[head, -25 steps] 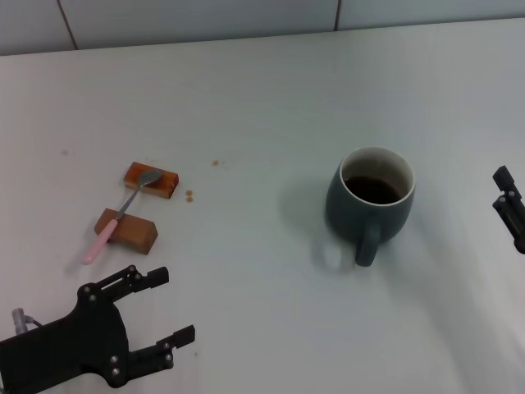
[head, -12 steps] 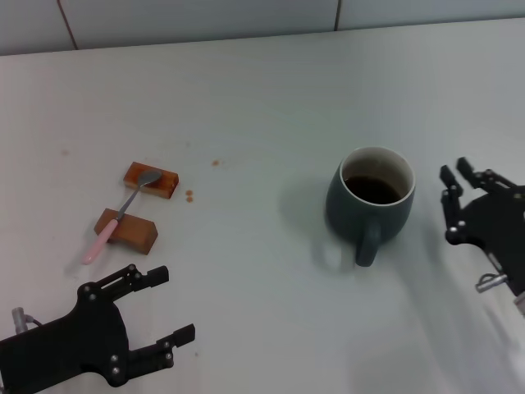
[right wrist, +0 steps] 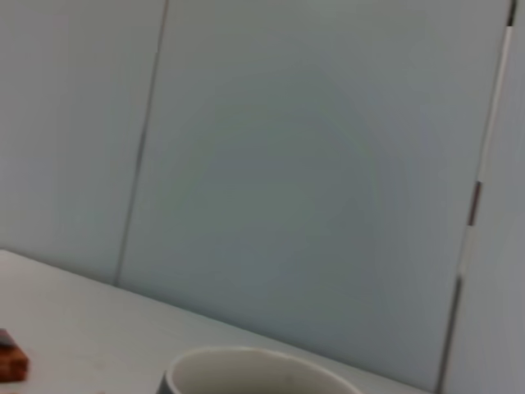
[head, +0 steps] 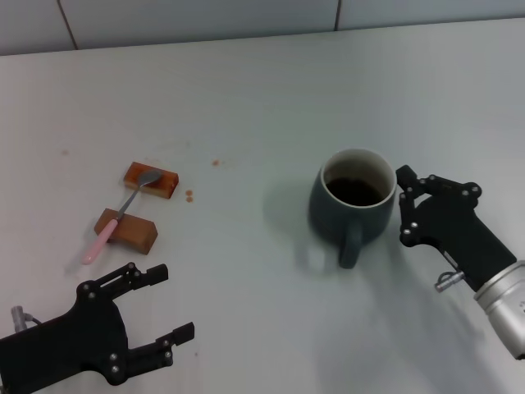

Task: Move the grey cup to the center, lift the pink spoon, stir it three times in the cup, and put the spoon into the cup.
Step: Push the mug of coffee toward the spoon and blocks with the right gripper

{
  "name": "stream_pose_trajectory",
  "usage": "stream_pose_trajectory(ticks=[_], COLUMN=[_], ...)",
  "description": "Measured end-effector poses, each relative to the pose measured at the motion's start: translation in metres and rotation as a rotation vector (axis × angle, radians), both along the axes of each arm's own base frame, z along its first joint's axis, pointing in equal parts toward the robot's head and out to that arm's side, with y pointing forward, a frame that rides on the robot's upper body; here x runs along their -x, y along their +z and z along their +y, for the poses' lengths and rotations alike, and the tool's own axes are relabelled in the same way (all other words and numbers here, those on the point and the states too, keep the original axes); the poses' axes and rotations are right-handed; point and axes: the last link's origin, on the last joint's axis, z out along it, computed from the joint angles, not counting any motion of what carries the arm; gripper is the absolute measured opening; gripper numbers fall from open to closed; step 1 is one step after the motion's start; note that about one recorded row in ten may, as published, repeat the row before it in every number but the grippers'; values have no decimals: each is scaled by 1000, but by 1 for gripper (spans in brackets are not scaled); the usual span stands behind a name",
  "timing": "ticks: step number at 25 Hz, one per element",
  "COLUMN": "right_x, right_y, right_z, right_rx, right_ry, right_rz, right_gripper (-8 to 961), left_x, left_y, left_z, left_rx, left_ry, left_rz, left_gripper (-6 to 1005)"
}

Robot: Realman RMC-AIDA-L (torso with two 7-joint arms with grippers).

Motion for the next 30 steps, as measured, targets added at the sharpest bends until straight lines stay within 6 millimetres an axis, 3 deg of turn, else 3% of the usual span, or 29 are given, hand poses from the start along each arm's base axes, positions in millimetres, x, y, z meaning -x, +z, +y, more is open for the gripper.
stream_pose_trajectory(ticks=[8,21,25,30], right_x=[29,49,47,19], right_y=[-20,-37,-34,-6], right_z=[12,26,29,37], right_rx=[98,191,171,25], right_ry=[75,114,92,-49], right_rz=[19,-5,6,79], right_gripper=[3,4,3,4], left_x=[0,0,0,0], left_y=[0,0,0,0], left_z=[0,0,0,0], left_rx=[3,3,3,2], left_ry=[1,1,1,2], left_rz=[2,4,4,3], left_gripper=[800,800,800,800])
